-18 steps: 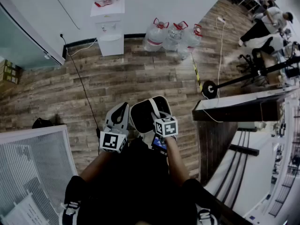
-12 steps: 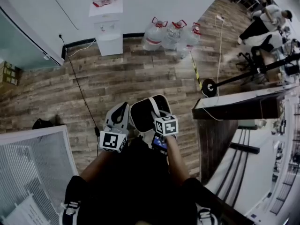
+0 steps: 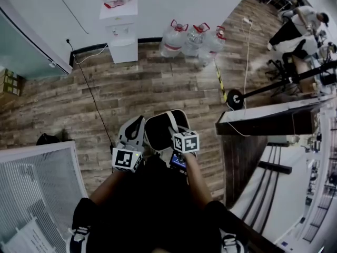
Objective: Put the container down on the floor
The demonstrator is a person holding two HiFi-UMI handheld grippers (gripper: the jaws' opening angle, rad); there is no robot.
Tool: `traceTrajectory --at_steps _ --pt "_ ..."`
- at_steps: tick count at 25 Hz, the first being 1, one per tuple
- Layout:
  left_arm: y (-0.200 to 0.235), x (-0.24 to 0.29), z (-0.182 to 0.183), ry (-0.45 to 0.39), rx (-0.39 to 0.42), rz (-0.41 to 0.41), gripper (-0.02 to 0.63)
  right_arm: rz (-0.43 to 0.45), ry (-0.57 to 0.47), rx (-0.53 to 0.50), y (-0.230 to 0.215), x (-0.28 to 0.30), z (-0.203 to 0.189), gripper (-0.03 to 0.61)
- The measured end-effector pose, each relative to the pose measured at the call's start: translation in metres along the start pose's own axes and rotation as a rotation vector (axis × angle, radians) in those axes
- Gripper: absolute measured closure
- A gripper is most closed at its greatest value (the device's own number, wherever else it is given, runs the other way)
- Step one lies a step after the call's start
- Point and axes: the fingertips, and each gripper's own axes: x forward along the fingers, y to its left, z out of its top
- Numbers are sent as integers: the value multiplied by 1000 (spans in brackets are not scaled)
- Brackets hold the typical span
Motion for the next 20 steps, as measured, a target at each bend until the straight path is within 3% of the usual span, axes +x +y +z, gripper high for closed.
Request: traceTrajectory --at_steps 10,20 --pt "-21 14 3 -9 8 27 591 41 2 -37 -8 -9 1 520" --pt "-38 35 1 -28 10 113 591 76 18 -115 -37 -13 13 520"
